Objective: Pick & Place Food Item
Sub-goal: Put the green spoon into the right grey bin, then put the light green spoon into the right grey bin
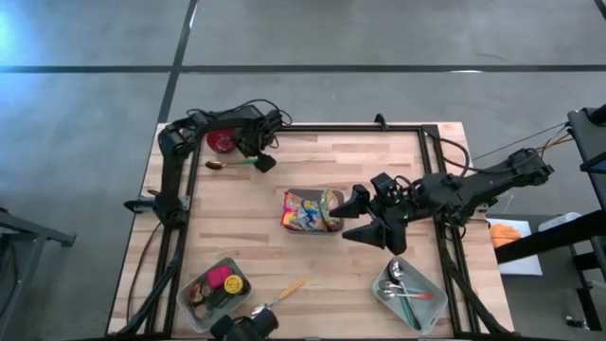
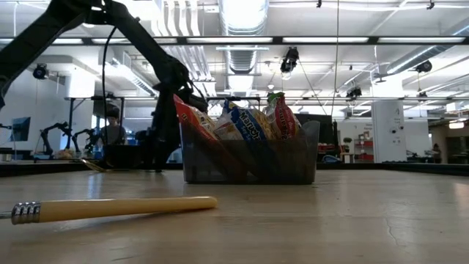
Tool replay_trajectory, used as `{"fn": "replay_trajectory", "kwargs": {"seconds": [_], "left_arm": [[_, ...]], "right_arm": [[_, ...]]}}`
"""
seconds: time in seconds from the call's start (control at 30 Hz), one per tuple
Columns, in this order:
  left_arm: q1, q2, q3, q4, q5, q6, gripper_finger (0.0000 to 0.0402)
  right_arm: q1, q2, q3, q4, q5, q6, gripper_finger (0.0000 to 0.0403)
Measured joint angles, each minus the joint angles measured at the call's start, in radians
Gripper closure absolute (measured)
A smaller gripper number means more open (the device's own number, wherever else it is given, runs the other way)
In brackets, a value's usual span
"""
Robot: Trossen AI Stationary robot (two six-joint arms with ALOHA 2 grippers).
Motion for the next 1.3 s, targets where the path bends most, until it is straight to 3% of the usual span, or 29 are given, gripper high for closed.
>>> {"fn": "replay_trajectory", "kwargs": {"seconds": [0.1, 0.23, 0.6, 0.73, 0.87, 0.97, 1.13, 1.3], "left_arm": [[-0.010, 0.009, 0.011, -0.014, 0.018, 0.006, 0.0105], [-0.023, 0.011, 0.009, -0.027, 0.197, -0.016, 0.0118], [-0.148, -0.003, 0.023, -0.093, 0.328, 0.006, 0.0193], [-0.167, -0.070, 0.027, -0.104, 0.275, 0.082, 0.0203], [-0.175, -0.169, -0.001, -0.136, 0.086, 0.180, 0.0204], [-0.162, -0.221, -0.057, -0.137, 0.028, 0.224, 0.0204], [-0.132, -0.237, -0.177, -0.148, -0.091, 0.241, 0.0204], [-0.113, -0.239, -0.243, -0.127, -0.135, 0.258, 0.0204]], "right_arm": [[0.009, 0.004, 0.000, 0.005, 0.000, 0.015, 0.0022], [0.011, 0.016, 0.000, 0.024, -0.001, 0.015, 0.0022], [0.011, 0.022, 0.000, 0.051, 0.000, 0.012, 0.0022], [0.025, 0.022, 0.000, 0.051, 0.000, 0.015, 0.0022], [0.043, 0.022, 0.000, 0.052, 0.007, 0.015, 0.0022], [0.058, 0.022, 0.000, 0.057, 0.010, 0.015, 0.0022], [0.083, 0.032, 0.000, 0.064, 0.015, 0.011, 0.0022], [0.089, 0.047, 0.001, 0.088, 0.014, 0.008, 0.0022]]}}
